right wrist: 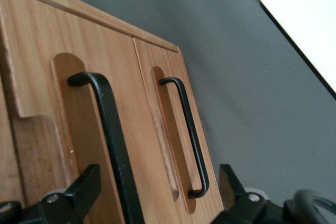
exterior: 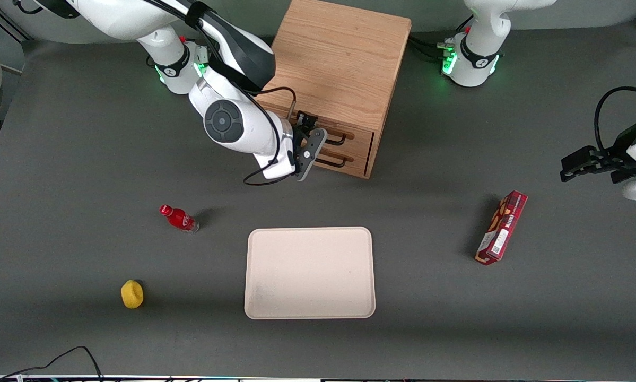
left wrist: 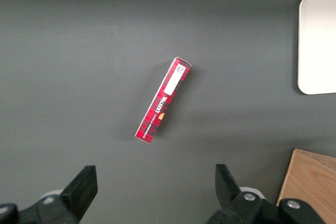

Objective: Open upper drawer

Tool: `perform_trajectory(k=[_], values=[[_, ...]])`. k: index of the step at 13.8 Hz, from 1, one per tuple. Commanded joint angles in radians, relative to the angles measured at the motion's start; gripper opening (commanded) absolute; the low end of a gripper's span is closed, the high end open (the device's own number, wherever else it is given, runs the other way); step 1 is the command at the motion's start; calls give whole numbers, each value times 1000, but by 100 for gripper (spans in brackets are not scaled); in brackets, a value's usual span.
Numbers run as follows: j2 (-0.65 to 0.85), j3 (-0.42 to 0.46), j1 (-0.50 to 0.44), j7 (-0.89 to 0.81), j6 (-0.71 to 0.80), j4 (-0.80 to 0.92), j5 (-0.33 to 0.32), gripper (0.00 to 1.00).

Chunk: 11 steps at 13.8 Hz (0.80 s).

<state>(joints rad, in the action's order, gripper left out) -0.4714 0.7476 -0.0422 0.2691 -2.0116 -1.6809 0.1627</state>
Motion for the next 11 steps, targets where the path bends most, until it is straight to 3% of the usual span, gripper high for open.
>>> perform_trajectory(k=[1,11], values=[[19,4,16,30,-32,-37,18,100],[-44,-63,5,42,-32,56,8,100]])
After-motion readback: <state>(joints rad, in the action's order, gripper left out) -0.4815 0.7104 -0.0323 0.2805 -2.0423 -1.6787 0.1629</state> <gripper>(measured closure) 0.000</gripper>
